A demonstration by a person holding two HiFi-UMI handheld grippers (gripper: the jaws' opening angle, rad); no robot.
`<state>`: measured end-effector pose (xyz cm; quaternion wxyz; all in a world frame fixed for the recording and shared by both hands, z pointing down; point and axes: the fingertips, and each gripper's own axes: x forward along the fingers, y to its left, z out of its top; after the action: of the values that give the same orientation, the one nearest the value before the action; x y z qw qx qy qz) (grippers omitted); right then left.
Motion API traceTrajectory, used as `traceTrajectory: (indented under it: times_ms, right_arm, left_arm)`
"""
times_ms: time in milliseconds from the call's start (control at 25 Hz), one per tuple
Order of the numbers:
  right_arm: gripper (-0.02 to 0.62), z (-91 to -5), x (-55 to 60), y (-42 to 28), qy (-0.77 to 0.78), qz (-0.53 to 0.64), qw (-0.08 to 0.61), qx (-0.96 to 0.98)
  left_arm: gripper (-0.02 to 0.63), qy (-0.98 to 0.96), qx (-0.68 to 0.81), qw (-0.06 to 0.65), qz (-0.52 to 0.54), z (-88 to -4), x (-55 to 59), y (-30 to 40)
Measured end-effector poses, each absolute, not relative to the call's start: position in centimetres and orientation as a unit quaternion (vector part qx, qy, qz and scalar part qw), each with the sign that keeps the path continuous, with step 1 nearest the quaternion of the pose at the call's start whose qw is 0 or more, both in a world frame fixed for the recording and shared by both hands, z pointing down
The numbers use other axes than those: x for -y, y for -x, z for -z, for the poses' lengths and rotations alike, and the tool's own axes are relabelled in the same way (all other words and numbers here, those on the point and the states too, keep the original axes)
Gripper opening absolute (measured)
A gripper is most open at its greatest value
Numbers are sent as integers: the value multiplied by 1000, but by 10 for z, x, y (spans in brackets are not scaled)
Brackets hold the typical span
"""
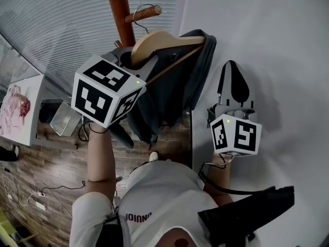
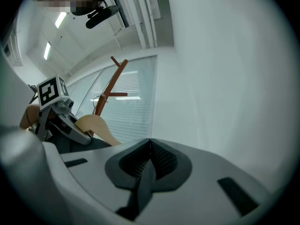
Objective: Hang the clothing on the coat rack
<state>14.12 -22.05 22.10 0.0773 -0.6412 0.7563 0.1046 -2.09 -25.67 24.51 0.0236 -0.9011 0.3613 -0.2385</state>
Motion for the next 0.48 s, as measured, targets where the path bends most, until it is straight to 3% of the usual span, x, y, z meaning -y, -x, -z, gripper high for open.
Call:
traceTrajectory:
  times_ms: [480]
  right_arm:
    - [20, -220, 217, -139, 644, -103, 75, -754]
  left_arm:
    - [23, 902, -359, 14, 240, -254, 257, 25]
